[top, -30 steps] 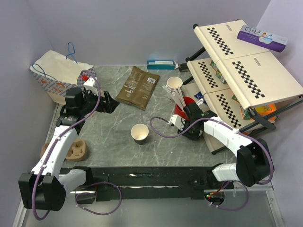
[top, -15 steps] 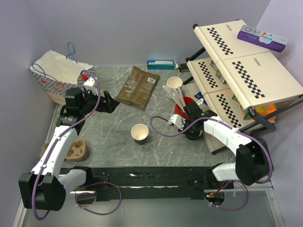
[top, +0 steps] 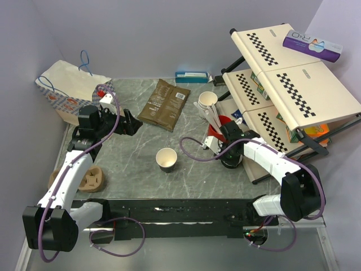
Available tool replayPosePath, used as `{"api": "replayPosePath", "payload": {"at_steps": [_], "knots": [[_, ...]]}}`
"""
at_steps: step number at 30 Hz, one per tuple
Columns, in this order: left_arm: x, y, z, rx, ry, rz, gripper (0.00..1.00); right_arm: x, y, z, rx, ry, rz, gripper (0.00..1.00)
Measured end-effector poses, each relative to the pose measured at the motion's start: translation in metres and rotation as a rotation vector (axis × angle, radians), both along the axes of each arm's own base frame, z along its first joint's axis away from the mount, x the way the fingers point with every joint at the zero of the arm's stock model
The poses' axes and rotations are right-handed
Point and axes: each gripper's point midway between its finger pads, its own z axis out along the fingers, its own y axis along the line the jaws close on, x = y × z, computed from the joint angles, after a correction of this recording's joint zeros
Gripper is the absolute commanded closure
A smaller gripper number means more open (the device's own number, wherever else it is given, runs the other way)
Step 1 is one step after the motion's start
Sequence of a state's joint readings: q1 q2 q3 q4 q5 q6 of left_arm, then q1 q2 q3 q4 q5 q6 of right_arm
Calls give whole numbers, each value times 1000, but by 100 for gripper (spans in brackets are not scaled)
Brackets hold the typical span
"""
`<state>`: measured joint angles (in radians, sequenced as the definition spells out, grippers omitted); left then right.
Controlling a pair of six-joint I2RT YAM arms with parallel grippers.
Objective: Pack the takeout coffee
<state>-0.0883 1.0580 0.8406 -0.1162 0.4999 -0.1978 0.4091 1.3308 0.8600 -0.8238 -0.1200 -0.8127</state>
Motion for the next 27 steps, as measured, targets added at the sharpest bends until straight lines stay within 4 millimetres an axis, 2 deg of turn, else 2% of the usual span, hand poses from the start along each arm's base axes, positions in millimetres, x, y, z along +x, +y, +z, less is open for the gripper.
{"api": "replayPosePath", "payload": {"at_steps": [19,24,27], "knots": [[-4,-4,-5,-11,11,-25,1,10,2,46,56,-24,-65,100],[-5,-5,-5,-14,12,-34,1,10,5,50,72,-25,-69,100],[-6,-6,-5,-12,10,-45,1,3,8,52,93,1,-65,100]]}}
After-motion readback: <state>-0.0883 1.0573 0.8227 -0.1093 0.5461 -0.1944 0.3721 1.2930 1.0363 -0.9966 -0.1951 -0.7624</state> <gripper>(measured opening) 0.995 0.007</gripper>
